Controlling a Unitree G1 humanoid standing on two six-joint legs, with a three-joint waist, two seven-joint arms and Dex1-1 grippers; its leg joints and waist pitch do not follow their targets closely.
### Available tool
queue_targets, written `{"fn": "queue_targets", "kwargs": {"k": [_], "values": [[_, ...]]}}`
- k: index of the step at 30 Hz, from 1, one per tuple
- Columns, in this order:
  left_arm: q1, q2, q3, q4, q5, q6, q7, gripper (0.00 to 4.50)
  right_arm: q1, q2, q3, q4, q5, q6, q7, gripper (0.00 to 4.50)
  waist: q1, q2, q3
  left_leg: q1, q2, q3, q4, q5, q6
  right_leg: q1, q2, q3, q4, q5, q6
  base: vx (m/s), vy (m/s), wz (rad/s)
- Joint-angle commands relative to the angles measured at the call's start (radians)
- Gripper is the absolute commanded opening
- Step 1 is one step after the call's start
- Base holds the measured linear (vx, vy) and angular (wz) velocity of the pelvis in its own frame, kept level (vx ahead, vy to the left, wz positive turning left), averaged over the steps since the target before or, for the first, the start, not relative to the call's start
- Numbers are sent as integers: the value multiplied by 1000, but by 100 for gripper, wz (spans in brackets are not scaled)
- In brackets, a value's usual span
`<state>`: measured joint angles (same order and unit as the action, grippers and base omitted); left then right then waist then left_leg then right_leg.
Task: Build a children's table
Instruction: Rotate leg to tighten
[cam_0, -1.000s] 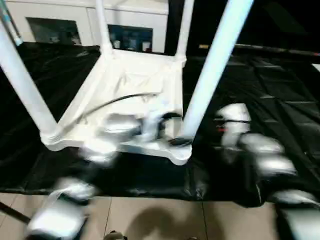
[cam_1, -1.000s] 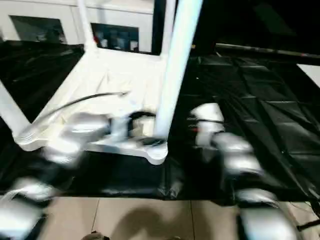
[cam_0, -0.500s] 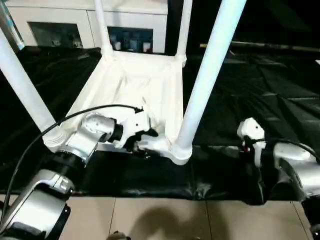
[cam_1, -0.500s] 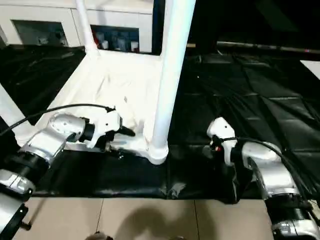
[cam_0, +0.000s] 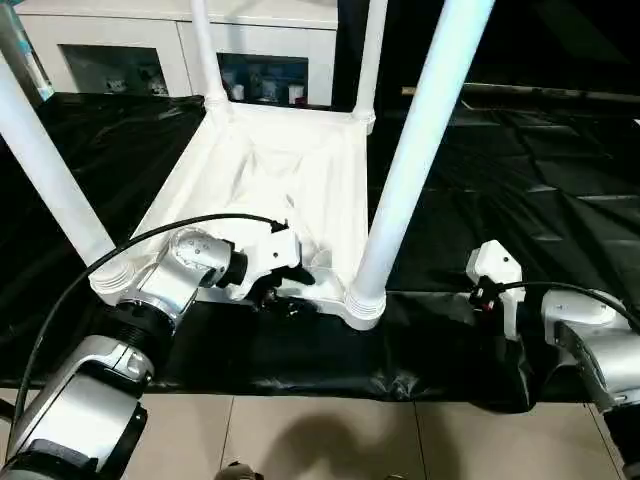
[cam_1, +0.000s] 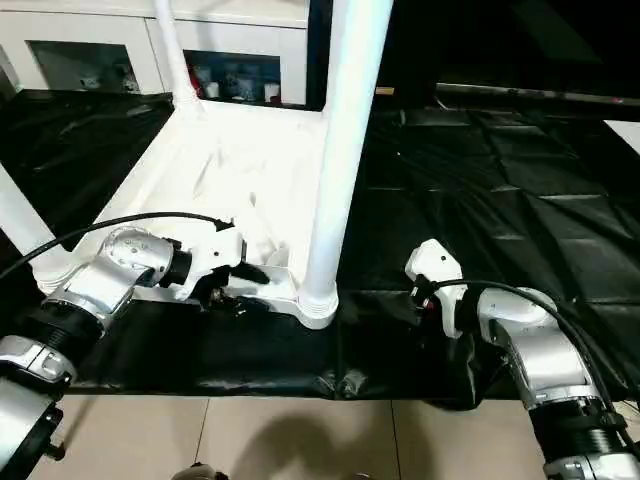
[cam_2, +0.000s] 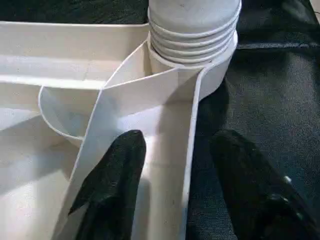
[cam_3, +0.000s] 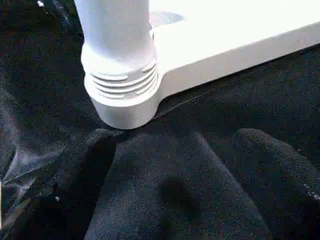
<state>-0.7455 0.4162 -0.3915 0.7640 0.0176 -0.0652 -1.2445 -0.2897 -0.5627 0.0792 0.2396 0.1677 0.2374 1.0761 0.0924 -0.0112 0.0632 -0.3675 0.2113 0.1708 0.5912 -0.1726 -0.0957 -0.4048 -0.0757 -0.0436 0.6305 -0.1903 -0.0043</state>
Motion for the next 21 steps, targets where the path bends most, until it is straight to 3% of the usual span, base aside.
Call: {"fn": "queue_targets", "kwargs": {"k": [1,4,6,10,12,15,16,19,20,21], "values": [[-23,-3,-3,2,16,-9,-14,210,-2,-9,3,-20,1,10,-4,424,4,7,-73,9,11,2,-65,-239,28,58,-50,32,-83,-159,-239,0,0,0],[-23,0,-2,2,18,-1,-29,200,2,-12,6,-30,3,19,-6,424,4,7,-73,8,11,2,-65,-234,30,58,-49,32,-82,-149,-242,0,0,0],[-21,0,2,2,10,10,-42,169,4,-13,7,-34,2,21,-7,424,5,6,-74,8,11,3,-63,-223,34,59,-50,33,-81,-140,-242,0,0,0],[-22,4,6,6,4,21,-63,163,4,-10,14,-34,-2,21,-9,424,4,5,-74,8,11,3,-63,-221,35,58,-49,32,-80,-130,-248,0,0,0],[-22,6,5,8,6,22,-67,125,2,-9,16,-33,-2,21,-10,424,5,6,-74,9,11,3,-63,-228,34,58,-50,33,-82,-149,-245,0,0,0],[-15,15,-2,8,18,33,-85,122,0,-7,19,-33,0,22,-11,424,5,8,-73,8,11,2,-65,-234,30,58,-51,32,-83,-163,-240,0,0,0],[-13,15,-1,7,19,33,-85,97,0,-7,18,-34,0,22,-11,424,4,7,-73,8,11,2,-65,-233,30,58,-50,32,-82,-163,-239,0,0,0],[-11,17,1,5,19,48,-89,82,-2,-7,17,-34,1,23,-10,424,4,8,-73,8,11,2,-65,-229,30,57,-50,32,-81,-149,-244,0,0,0],[-10,17,3,4,20,53,-89,79,-4,-6,17,-31,1,21,-10,424,3,3,-74,7,12,3,-64,-222,32,59,-50,32,-80,-138,-246,0,0,0],[-5,16,9,1,15,74,-89,52,-8,-3,15,-25,2,18,-13,424,3,4,-74,6,11,2,-64,-219,33,59,-50,32,-79,-135,-246,0,0,0]]}}
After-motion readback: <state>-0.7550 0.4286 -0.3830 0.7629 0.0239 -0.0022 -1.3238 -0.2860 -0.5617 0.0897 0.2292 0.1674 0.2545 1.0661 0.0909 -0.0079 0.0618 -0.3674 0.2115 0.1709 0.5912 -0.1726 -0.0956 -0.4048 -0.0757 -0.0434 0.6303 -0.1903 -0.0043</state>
